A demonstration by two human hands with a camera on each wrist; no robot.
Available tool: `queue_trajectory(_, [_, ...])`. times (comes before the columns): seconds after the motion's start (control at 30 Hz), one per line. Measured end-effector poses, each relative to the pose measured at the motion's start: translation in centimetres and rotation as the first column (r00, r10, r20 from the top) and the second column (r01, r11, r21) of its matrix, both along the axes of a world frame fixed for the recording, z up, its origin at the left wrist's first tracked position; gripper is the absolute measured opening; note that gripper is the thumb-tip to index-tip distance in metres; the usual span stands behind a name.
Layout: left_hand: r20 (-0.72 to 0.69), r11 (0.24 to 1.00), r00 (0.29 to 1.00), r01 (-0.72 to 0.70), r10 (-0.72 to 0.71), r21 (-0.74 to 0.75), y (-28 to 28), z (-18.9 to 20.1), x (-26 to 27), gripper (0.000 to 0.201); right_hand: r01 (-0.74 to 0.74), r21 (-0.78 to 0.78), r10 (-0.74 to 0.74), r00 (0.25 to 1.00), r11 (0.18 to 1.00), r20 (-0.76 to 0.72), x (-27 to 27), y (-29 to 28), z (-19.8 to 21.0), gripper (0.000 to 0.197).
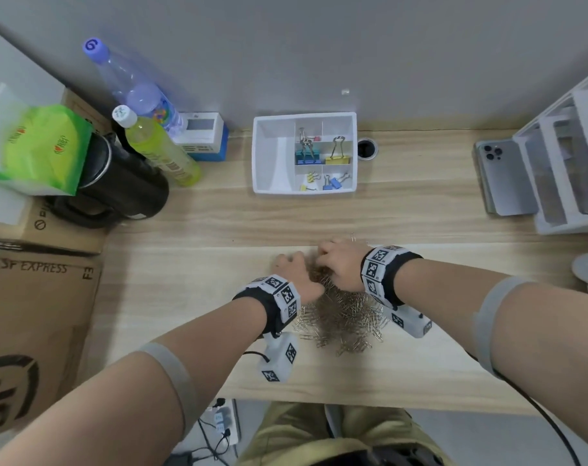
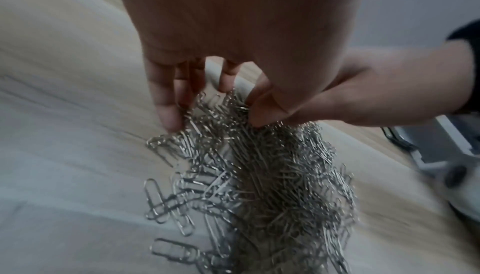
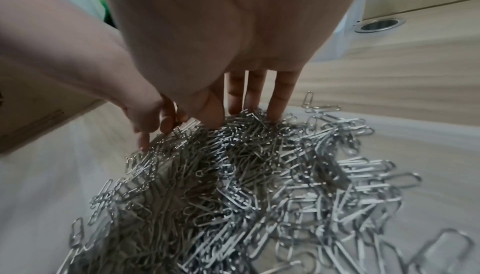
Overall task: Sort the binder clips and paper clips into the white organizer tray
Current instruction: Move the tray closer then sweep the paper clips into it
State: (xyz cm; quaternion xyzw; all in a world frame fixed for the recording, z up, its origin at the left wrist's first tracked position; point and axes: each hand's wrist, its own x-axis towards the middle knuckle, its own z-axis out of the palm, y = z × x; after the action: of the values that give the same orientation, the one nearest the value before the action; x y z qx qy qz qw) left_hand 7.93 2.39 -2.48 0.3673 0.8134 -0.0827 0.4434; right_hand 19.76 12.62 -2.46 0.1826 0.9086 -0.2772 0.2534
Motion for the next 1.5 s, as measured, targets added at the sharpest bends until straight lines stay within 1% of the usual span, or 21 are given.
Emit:
queue_trajectory(0.07, [0.074, 0.997, 0.994, 0.075, -0.076, 0.022, 0.1, 0.0, 0.8, 0.077, -0.018, -0.005, 0.018, 0.998, 1.000, 0.067, 0.3, 0.1, 0.4, 0.032])
queue_trajectory(0.1, [0.109, 0.994, 0.988, 0.103, -0.106, 0.035, 0.3, 0.2, 1.1, 0.079, -0.015, -0.002, 0.015, 0.995, 1.000, 0.100, 0.3, 0.2, 0.6, 0.028])
queue_trajectory(0.17, [0.198, 0.989, 0.969, 0.138, -0.147, 0.060, 0.8, 0.7, 1.4, 0.077, 0.020, 0.013, -0.021, 0.991, 1.000, 0.132, 0.3, 0.5, 0.7, 0.020])
queue_trajectory(0.2, [0.237, 0.987, 0.959, 0.135, -0.152, 0.087, 0.8, 0.9, 1.4, 0.075, 0.046, 0.018, -0.047, 0.990, 0.999, 0.133, 0.4, 0.6, 0.7, 0.017])
queue_trajectory(0.27, [0.259, 0.987, 0.960, 0.067, -0.104, 0.147, 0.5, 0.7, 1.0, 0.067, 0.084, 0.023, -0.086, 0.991, 0.996, 0.102, 0.2, 0.7, 0.7, 0.016])
queue_trajectory(0.33, [0.217, 0.976, 0.976, -0.025, -0.023, 0.216, -0.3, 1.1, -0.1, 0.051, 0.089, 0.017, -0.089, 0.995, 0.996, 0.046, -0.4, 0.3, 0.8, 0.027])
queue_trajectory(0.4, [0.097, 0.971, 0.994, -0.075, 0.053, 0.228, -1.2, 1.3, -1.9, 0.039, 0.073, -0.009, -0.073, 0.997, 0.997, 0.001, -1.2, -0.3, 0.9, 0.038])
queue_trajectory(0.43, [0.043, 0.976, 0.995, -0.091, 0.084, 0.198, -1.8, 1.3, -2.9, 0.035, 0.051, -0.011, -0.051, 0.999, 0.999, -0.010, -1.8, -0.8, 0.7, 0.040])
queue_trajectory(0.5, [-0.019, 0.986, 0.989, -0.144, 0.146, 0.080, -3.1, 1.2, -4.5, 0.029, 0.006, -0.005, -0.006, 1.000, 1.000, -0.019, -2.8, -1.8, 0.3, 0.042])
queue_trajectory(0.57, [-0.038, 0.980, 0.980, -0.197, 0.196, -0.023, -4.2, 1.3, -5.5, 0.018, -0.032, 0.005, 0.032, 0.999, 0.999, -0.022, -3.5, -2.8, 0.0, 0.044])
queue_trajectory(0.63, [-0.034, 0.972, 0.974, -0.225, 0.224, -0.065, -4.9, 1.3, -5.9, 0.011, -0.084, 0.011, 0.084, 0.996, 0.996, -0.017, -3.8, -3.5, -0.1, 0.044])
queue_trajectory(0.73, [0.029, 0.970, 0.974, -0.221, 0.224, -0.099, -4.8, 1.3, -5.1, 0.010, -0.156, 0.025, 0.157, 0.988, 0.987, -0.013, -3.2, -4.0, -0.1, 0.042])
queue_trajectory(0.83, [0.158, 0.972, 0.961, -0.214, 0.228, -0.102, -3.9, 1.0, -3.2, 0.012, -0.197, 0.023, 0.197, 0.980, 0.980, -0.010, -2.0, -4.0, -0.2, 0.051])
queue_trajectory(0.9, [0.238, 0.978, 0.949, -0.188, 0.205, -0.092, -3.2, 0.7, -1.9, 0.011, -0.203, 0.017, 0.203, 0.979, 0.979, -0.004, -1.1, -3.8, -0.1, 0.052])
queue_trajectory(0.97, [0.315, 0.983, 0.931, -0.169, 0.185, -0.077, -2.4, 0.6, -0.7, 0.004, -0.187, 0.004, 0.187, 0.982, 0.982, -0.009, -0.2, -3.3, 0.1, 0.048])
queue_trajectory(1.03, [0.363, 0.986, 0.917, -0.152, 0.165, -0.063, -1.4, 0.8, 0.3, 0.006, -0.151, -0.010, 0.151, 0.989, 0.989, 0.002, 0.6, -2.7, 0.2, 0.044])
queue_trajectory(1.13, [0.396, 0.986, 0.903, -0.158, 0.164, -0.048, -0.3, 0.8, 1.2, 0.010, -0.111, -0.019, 0.112, 0.994, 0.994, 0.016, 1.5, -2.0, 0.4, 0.043])
queue_trajectory(1.27, [0.489, 0.956, 0.825, -0.286, 0.282, -0.069, 0.7, 0.3, 1.9, 0.027, -0.021, -0.017, 0.021, 1.000, 1.000, -0.010, 2.6, -1.3, 0.8, 0.035])
queue_trajectory(1.37, [0.463, 0.942, 0.824, -0.327, 0.326, -0.082, 1.1, 0.8, 1.7, 0.021, 0.034, -0.011, -0.034, 0.998, 0.999, -0.056, 2.8, -1.1, 1.1, 0.035])
queue_trajectory(1.43, [0.373, 0.940, 0.865, -0.329, 0.337, -0.087, 1.0, 1.3, 1.0, 0.013, 0.078, -0.024, -0.080, 0.995, 0.997, -0.063, 2.4, -1.2, 1.4, 0.034])
queue_trajectory(1.5, [0.258, 0.958, 0.925, -0.254, 0.281, -0.132, 0.3, 1.4, -0.2, 0.021, 0.122, -0.058, -0.124, 0.991, 0.991, -0.042, 1.4, -1.5, 1.8, 0.028])
